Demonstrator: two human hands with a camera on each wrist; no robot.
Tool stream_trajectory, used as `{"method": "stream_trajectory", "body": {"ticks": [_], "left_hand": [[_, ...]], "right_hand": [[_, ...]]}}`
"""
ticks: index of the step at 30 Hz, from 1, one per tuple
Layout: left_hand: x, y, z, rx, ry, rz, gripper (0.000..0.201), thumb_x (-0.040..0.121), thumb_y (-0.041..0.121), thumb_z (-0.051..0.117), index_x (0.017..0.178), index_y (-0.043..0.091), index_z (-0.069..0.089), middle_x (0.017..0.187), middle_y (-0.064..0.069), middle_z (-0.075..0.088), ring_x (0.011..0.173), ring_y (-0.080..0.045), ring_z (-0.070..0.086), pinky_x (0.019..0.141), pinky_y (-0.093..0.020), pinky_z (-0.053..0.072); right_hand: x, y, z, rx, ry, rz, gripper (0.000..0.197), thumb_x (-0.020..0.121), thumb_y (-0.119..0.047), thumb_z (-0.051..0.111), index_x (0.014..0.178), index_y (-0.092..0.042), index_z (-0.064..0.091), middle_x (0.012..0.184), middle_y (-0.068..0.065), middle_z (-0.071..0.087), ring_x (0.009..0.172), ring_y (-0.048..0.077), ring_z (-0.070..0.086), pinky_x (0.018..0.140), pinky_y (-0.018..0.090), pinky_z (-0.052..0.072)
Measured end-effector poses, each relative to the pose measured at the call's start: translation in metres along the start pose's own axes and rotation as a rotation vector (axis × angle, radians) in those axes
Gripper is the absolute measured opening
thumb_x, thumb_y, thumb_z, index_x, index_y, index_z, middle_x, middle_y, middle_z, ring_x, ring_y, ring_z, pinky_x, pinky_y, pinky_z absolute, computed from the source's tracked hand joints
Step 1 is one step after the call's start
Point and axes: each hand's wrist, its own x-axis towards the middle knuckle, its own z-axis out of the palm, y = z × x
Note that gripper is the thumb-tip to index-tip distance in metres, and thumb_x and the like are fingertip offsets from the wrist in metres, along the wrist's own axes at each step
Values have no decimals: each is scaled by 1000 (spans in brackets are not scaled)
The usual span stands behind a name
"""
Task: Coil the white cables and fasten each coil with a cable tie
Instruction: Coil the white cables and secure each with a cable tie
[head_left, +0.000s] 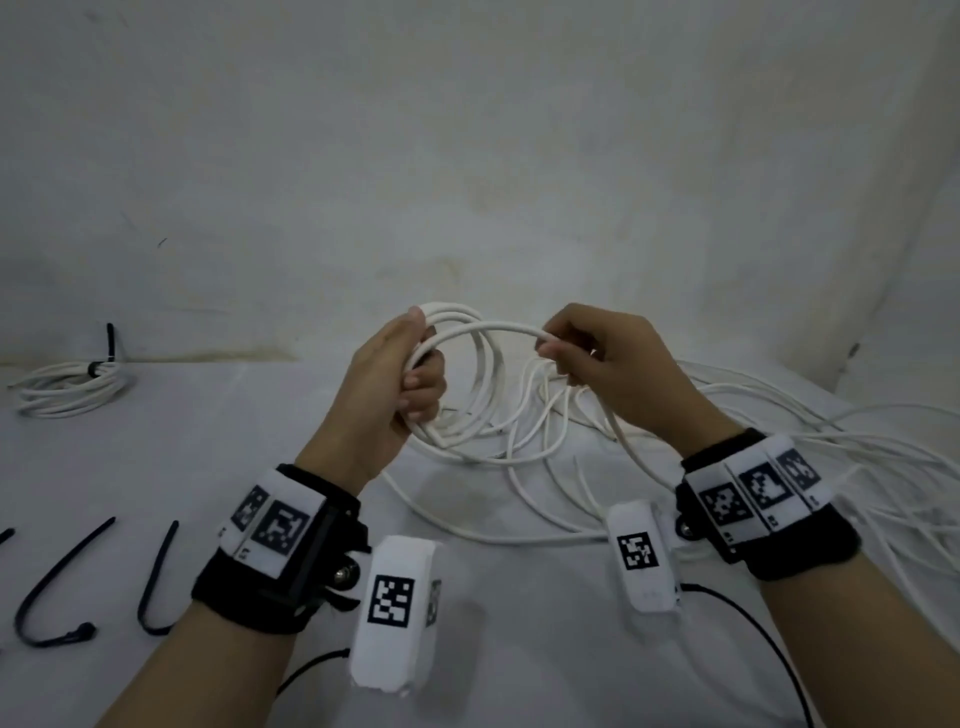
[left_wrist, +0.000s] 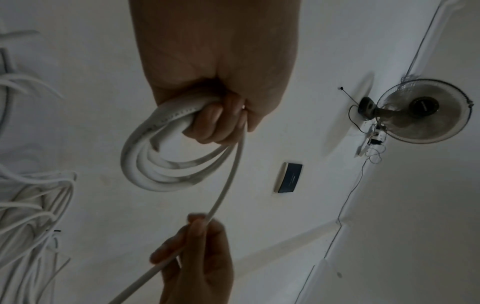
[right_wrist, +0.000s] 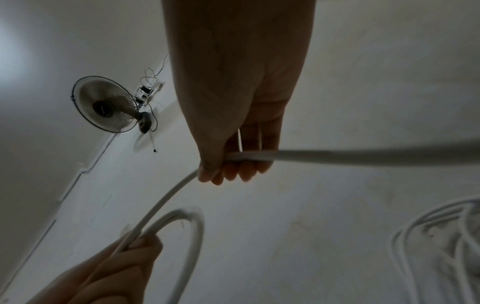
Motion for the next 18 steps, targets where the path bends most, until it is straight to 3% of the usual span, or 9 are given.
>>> {"method": "stream_trajectory", "body": {"ticks": [5, 8, 12, 14, 17, 18], "left_hand": [[2, 3, -5, -52, 23, -18, 37, 102, 33, 29, 69, 17, 34, 38, 9, 26, 26, 1, 21, 31, -11, 16], [1, 0, -2, -32, -4, -40, 38, 102, 34, 30, 69, 16, 37, 39, 9, 26, 27, 1, 21, 30, -11, 18], [-5, -4, 8, 36, -81, -107, 41, 99, 38, 32, 73, 11, 48, 41, 10, 25, 27, 2, 19, 30, -13, 17], [-7, -1, 11, 45, -84, -85, 41, 98, 40, 32, 73, 12, 48, 41, 10, 25, 28, 2, 19, 31, -13, 17], [-6, 4, 7, -34, -47, -54, 41, 99, 41, 29, 74, 14, 45, 41, 11, 26, 28, 0, 21, 31, -13, 18], [-5, 5, 5, -60, -26, -43, 41, 100, 41, 28, 74, 14, 45, 42, 11, 26, 28, 0, 22, 31, -13, 19]], "right_hand": [[-11, 17, -25, -169, -158, 155, 13, 90, -5, 58, 81, -15, 58, 70, -7, 64, 62, 5, 64, 60, 14, 46], [0, 18, -40, -237, -18, 114, 11, 90, -6, 58, 82, -14, 58, 71, -2, 63, 60, 8, 63, 60, 11, 43], [26, 17, -52, -331, 173, -5, 10, 92, -15, 58, 84, -12, 62, 72, 0, 62, 65, 17, 59, 65, 22, 44], [27, 21, -45, -292, 132, 5, 11, 92, -14, 57, 85, -11, 64, 72, 3, 64, 66, 18, 62, 67, 22, 46], [14, 28, -27, -178, -3, 86, 13, 93, -8, 53, 86, -12, 64, 72, 8, 66, 59, 14, 63, 60, 9, 44], [9, 29, -22, -129, -45, 117, 13, 93, -7, 52, 88, -13, 62, 72, 8, 64, 58, 15, 64, 59, 11, 47]]}}
